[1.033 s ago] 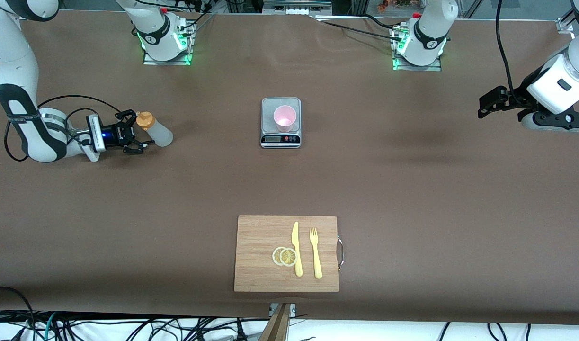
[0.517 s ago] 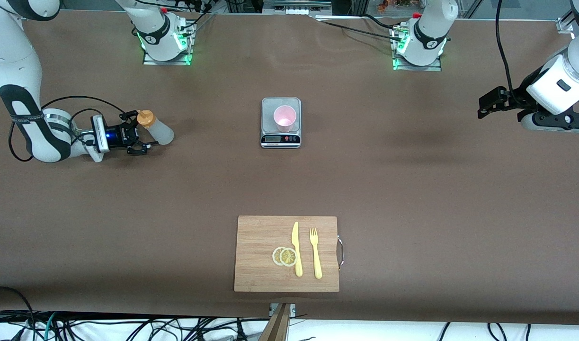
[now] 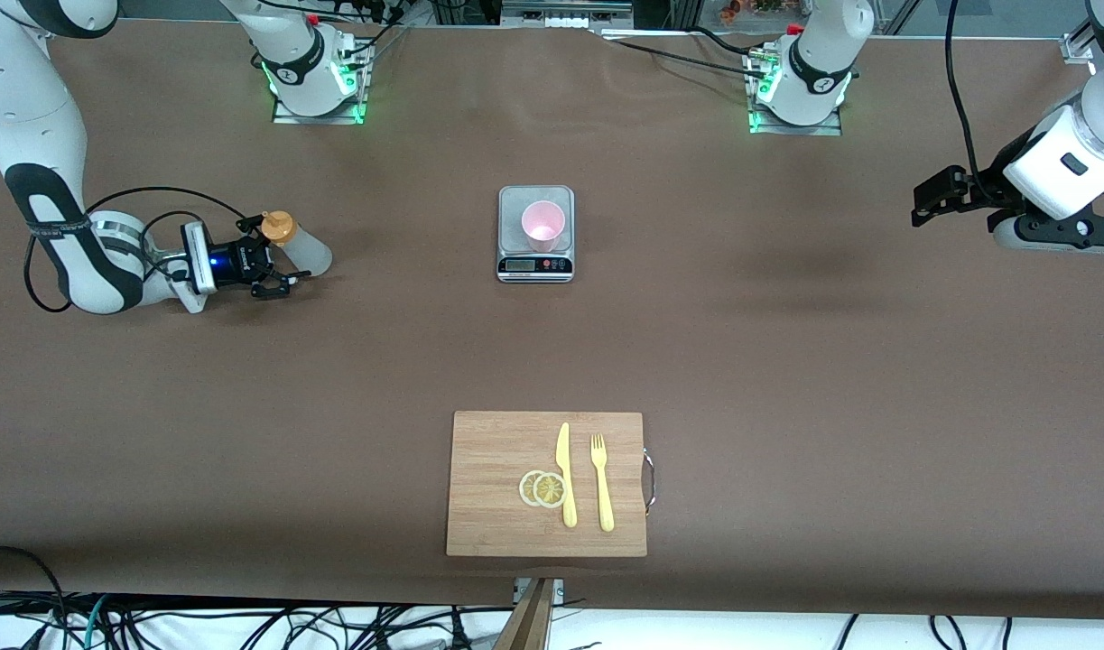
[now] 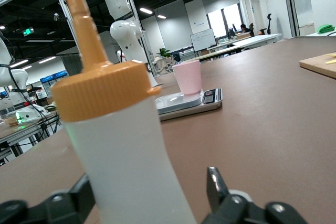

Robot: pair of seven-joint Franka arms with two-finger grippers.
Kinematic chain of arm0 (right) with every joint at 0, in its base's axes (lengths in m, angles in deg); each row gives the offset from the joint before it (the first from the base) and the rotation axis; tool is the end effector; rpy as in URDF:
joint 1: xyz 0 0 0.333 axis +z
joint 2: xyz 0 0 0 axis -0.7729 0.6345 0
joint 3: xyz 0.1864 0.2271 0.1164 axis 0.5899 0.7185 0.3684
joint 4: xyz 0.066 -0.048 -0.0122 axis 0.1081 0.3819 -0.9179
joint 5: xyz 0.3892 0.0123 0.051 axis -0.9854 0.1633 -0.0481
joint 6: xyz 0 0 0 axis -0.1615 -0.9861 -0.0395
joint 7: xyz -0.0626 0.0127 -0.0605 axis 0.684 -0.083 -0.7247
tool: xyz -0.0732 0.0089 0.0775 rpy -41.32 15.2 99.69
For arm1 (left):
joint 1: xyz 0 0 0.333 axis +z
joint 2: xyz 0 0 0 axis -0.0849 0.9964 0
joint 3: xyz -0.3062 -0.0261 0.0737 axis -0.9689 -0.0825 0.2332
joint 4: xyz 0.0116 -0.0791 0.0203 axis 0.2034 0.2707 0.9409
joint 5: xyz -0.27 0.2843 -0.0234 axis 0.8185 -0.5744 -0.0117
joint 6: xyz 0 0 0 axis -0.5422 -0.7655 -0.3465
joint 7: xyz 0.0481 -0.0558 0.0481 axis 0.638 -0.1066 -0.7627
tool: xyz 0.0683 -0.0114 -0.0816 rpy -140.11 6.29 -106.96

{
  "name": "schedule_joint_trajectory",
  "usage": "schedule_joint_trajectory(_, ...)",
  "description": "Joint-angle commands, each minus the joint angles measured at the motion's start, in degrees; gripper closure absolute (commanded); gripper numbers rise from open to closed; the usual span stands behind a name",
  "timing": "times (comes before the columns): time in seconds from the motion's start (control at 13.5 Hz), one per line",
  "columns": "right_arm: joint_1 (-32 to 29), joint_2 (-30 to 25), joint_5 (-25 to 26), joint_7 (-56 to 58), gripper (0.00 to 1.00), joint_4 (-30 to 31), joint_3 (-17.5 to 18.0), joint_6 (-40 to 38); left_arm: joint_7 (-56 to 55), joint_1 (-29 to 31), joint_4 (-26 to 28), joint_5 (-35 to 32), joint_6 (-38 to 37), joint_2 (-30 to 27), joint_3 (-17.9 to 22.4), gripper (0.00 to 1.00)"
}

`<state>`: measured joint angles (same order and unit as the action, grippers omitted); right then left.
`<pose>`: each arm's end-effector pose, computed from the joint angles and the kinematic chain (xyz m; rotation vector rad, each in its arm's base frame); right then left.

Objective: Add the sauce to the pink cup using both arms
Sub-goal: 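Grasp the white squeeze bottle with the right gripper and lift it, then carry the bottle with the right gripper over the pink cup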

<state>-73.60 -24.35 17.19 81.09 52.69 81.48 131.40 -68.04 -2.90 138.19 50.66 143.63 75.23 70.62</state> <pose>0.4606 -0.0887 0.0841 -1.2314 -1.2072 -0.7474 0.5422 -0.0281 0.5823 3.1298 -0.0565 -0.1482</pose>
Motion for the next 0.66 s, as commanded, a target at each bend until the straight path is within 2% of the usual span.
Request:
schedule_joint_trajectory(0.0,0.84,-1.06,-2.2,0.73,0.34,0.97,1.05,0.82,-0.12,0.22,0.22,-1.16,0.22,-0.3,-0.43,0.0)
schedule_joint_trajectory(0.15,1.54,-1.06,-2.12,0.99,0.64,0.8,1.23,0.74,-0.12,0.22,0.22,-1.07,0.13,-0.3,-0.43,0.0)
schedule_joint_trajectory(0.22,2.24,-1.06,-2.2,1.43,0.69,0.8,1.49,0.48,-0.12,0.22,0.22,-1.07,0.22,-0.38,-0.43,0.0)
schedule_joint_trajectory(0.37,2.69,-0.71,-3.34,1.61,0.74,0.8,1.67,0.47,-0.12,0.22,0.22,-1.07,0.22,-0.3,-0.43,0.0)
schedule_joint_trajectory(0.44,2.77,-0.71,-4.65,1.96,0.81,0.8,1.67,0.13,-0.21,0.22,0.22,-1.07,0.13,-0.3,-0.43,0.0)
schedule_joint_trajectory(0.52,2.77,-0.62,-5.36,2.48,1.0,0.71,1.67,0.03,-0.21,0.22,0.22,-1.07,0.13,-0.3,-0.43,0.0)
schedule_joint_trajectory(0.59,2.69,-0.62,-5.63,2.4,1.0,0.53,1.67,0.12,-0.21,0.22,0.22,-1.07,0.13,-0.3,-0.43,0.0)
